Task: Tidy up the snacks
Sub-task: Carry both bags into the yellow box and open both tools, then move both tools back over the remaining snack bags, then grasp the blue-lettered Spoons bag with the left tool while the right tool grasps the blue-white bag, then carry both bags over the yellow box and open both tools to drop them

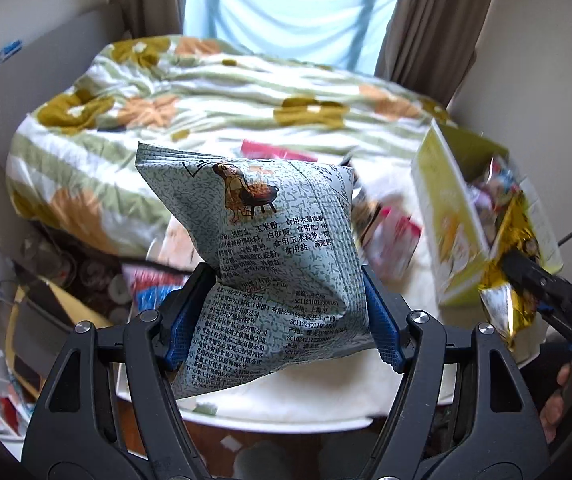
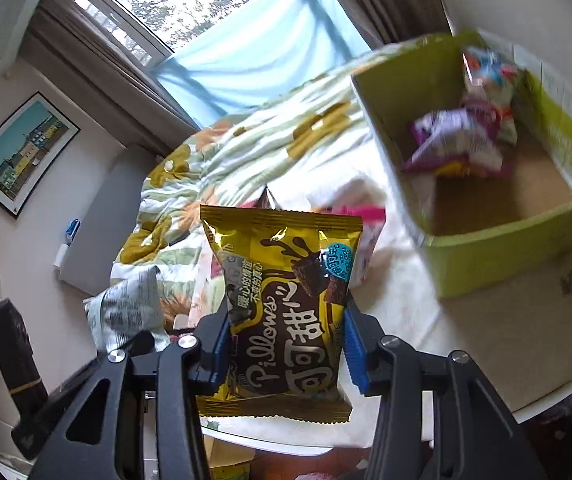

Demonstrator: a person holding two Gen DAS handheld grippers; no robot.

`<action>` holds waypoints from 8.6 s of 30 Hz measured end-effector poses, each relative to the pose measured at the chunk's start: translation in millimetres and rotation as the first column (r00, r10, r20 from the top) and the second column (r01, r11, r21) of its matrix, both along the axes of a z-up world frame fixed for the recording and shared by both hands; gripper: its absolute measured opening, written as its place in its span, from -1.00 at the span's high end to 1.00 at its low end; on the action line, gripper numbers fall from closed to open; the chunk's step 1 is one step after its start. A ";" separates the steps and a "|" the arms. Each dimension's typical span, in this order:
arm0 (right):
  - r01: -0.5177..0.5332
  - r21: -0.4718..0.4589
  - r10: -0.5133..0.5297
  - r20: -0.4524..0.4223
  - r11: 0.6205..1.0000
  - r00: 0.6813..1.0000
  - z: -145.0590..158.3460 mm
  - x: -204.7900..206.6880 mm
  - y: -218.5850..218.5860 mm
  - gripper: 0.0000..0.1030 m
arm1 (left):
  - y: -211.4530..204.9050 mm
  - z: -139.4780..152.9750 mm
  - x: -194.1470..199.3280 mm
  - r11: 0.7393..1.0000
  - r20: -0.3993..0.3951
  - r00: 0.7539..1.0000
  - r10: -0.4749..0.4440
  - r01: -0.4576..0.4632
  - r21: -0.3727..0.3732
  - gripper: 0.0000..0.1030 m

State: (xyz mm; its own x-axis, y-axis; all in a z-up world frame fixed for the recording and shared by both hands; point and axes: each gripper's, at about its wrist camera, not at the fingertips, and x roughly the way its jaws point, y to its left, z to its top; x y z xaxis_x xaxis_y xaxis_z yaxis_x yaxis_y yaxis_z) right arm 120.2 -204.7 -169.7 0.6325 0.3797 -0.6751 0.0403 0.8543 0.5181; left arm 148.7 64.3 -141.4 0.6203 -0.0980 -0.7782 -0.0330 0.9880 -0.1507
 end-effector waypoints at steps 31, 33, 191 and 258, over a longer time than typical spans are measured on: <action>-0.006 -0.102 0.006 -0.008 0.995 1.000 26.5 66.2 -242.7 0.16 | -342.7 -31.0 103.8 0.949 -0.092 0.945 -0.315 0.314 -0.025 -0.79; -0.010 -0.111 0.009 -0.013 0.994 1.000 22.7 69.5 -244.4 0.16 | -341.3 -37.2 103.3 0.952 -0.108 0.946 -0.305 0.304 -0.029 -0.84; 0.028 0.068 0.001 -0.394 0.997 0.919 -133.5 79.0 109.7 -0.19 | 90.3 -151.9 28.1 0.998 -0.345 0.938 -0.032 0.051 0.045 -0.15; 0.049 -0.200 -0.075 -0.123 0.979 0.990 4.5 115.1 -221.9 -0.16 | -331.7 -11.2 217.8 0.932 -0.110 0.925 -0.363 0.361 -0.046 -0.38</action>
